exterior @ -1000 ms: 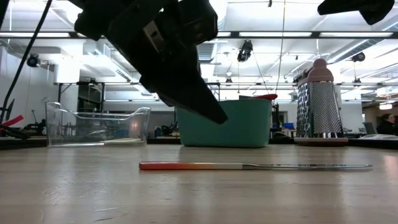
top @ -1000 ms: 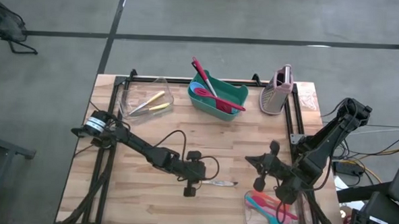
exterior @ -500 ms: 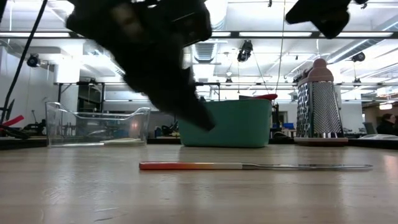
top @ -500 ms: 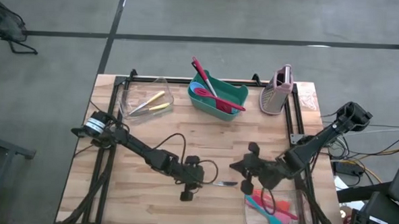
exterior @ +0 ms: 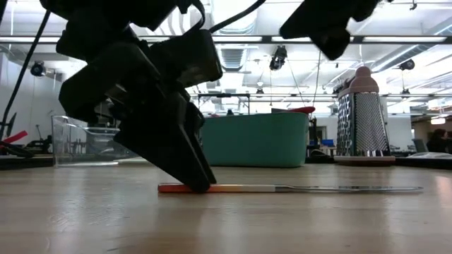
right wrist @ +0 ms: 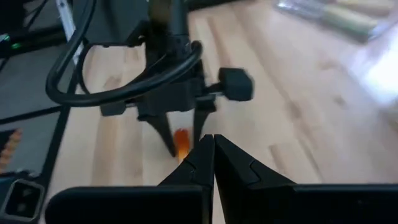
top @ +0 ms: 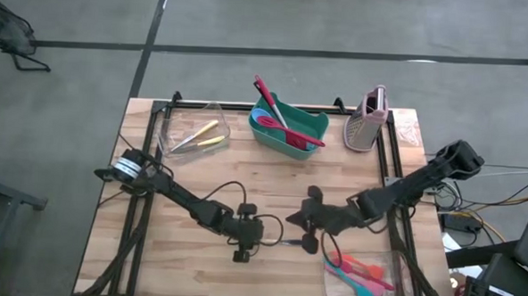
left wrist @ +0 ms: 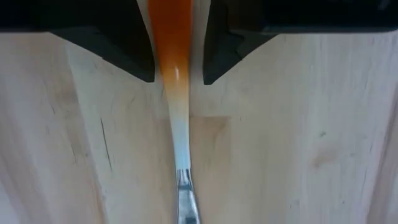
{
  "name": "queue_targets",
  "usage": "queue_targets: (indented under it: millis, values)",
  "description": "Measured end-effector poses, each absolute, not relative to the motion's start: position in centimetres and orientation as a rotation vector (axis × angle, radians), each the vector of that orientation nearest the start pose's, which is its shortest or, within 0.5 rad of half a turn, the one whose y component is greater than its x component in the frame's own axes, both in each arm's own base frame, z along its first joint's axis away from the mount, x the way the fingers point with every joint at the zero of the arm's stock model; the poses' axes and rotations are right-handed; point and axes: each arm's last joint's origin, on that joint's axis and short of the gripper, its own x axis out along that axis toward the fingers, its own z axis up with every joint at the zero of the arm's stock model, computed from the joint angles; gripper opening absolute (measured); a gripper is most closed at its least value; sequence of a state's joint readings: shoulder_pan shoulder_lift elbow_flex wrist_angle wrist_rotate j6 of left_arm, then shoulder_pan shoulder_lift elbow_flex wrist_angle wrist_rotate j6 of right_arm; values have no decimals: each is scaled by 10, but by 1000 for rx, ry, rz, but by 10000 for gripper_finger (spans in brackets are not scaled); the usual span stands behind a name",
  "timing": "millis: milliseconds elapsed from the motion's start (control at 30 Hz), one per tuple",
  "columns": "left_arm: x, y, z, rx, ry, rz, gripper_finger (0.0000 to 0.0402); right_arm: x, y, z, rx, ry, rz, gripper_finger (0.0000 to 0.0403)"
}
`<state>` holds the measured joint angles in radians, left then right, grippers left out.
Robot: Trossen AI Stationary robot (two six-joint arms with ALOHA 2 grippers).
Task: Pick & Place Kitchen Items
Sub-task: Put the orange table knife into the top transparent bin
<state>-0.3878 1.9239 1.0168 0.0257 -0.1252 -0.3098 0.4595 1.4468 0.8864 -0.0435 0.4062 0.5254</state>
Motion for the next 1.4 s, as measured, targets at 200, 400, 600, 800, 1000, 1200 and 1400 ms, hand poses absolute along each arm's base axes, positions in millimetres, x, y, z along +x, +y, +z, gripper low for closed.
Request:
queue_targets:
  millis: [200, 400, 600, 800, 1000, 1200, 1400]
  values:
    - [345, -134, 104, -54, 910, -13, 89, 295, 122, 219, 325, 680, 82, 8]
    - [348, -118, 95, -99, 930, 97, 31, 302, 118, 204, 299, 857, 103, 8]
    - [349, -113, 92, -121, 952, 108, 4, 310, 119, 197, 221, 992, 71, 9]
    - [349, -112, 92, -120, 955, 104, 6, 314, 115, 194, 117, 1230, -25, 21]
    - [349, -112, 93, -127, 951, 106, 3, 318, 110, 182, 53, 1332, -41, 71]
    - [349, -113, 98, -135, 933, 100, 20, 318, 110, 167, 26, 1382, -46, 127]
    - [349, -113, 100, -141, 932, 92, 18, 320, 109, 147, 1, 1418, -60, 159]
